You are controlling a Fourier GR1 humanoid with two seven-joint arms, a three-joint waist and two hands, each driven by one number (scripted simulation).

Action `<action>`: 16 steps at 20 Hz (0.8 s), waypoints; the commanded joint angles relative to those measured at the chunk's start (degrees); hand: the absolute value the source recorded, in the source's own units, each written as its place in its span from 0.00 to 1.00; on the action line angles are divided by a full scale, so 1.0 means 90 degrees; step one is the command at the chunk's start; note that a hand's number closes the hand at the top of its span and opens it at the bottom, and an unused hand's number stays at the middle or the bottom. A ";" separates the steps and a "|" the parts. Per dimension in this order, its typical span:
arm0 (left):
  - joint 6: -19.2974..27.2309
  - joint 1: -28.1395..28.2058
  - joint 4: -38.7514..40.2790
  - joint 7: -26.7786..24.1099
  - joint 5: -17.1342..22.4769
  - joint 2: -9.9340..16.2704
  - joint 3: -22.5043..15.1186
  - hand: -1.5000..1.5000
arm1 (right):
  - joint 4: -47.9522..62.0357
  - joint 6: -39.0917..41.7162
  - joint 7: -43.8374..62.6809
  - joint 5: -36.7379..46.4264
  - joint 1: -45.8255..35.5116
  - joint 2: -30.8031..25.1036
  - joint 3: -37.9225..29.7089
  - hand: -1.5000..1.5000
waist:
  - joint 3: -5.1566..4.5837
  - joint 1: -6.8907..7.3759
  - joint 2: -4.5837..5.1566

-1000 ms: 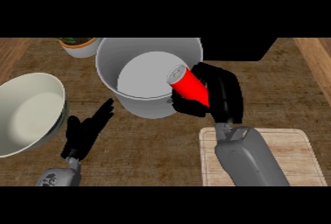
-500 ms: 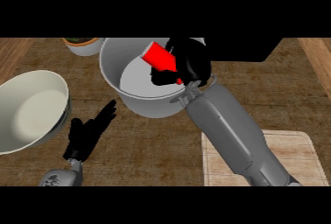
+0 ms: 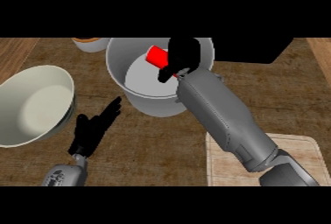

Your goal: Pick the can from the cutting board and place it in the pot

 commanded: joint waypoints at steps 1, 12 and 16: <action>-0.0116 -0.0243 0.0197 -0.0012 0.0021 0.0063 0.0052 0.50 | 0.1011 0.0584 0.0047 -0.0527 -0.0305 0.0006 -0.0069 1.00 | -0.0002 0.0150 0.0078; -0.0229 -0.0278 0.0016 0.0130 0.0068 -0.0010 -0.0062 0.50 | 0.1024 -0.0560 -0.0213 -0.1901 -0.0157 0.0006 -0.0296 0.00 | 0.0019 0.0338 0.0090; -0.0174 -0.0394 0.0125 0.0051 0.0018 -0.0049 -0.0050 0.50 | 0.0439 -0.2080 -0.0599 -0.2243 -0.0374 0.0006 -0.0724 0.00 | 0.0024 0.0323 0.0091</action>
